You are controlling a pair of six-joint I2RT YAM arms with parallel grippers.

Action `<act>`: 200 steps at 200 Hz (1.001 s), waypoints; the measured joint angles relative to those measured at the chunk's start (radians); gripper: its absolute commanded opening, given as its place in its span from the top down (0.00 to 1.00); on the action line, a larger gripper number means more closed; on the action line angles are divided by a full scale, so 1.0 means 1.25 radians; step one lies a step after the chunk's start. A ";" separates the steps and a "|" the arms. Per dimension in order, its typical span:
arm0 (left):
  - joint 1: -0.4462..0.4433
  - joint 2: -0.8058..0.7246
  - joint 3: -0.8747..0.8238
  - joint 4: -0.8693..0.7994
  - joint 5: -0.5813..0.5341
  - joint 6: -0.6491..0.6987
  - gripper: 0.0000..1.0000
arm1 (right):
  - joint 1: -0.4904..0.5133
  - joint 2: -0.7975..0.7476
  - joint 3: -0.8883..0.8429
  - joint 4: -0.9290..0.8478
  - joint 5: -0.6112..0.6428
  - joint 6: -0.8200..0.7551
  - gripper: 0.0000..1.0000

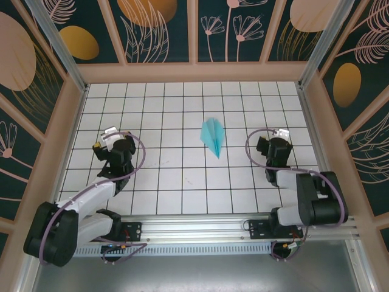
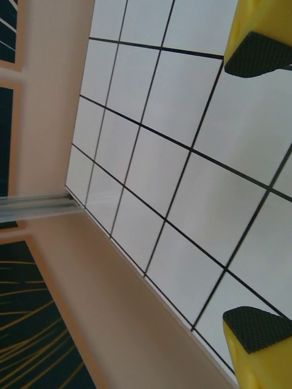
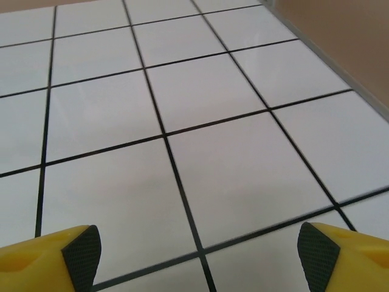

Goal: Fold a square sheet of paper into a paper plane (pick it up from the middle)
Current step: Reset both arms

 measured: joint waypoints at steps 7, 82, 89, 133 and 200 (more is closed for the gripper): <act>0.005 0.014 -0.011 0.045 0.005 0.022 0.01 | -0.010 0.025 0.000 0.044 -0.030 -0.012 0.17; 0.079 0.206 -0.076 0.374 0.125 0.158 0.01 | -0.073 0.095 -0.081 0.344 -0.190 -0.028 0.01; 0.088 0.216 -0.076 0.403 0.145 0.163 0.01 | -0.073 0.095 -0.079 0.351 -0.190 -0.028 0.01; 0.167 0.285 -0.085 0.529 0.251 0.161 0.02 | -0.073 0.095 -0.076 0.363 -0.191 -0.028 0.01; 0.230 0.321 -0.119 0.641 0.358 0.119 0.01 | -0.073 0.095 -0.076 0.363 -0.191 -0.028 0.01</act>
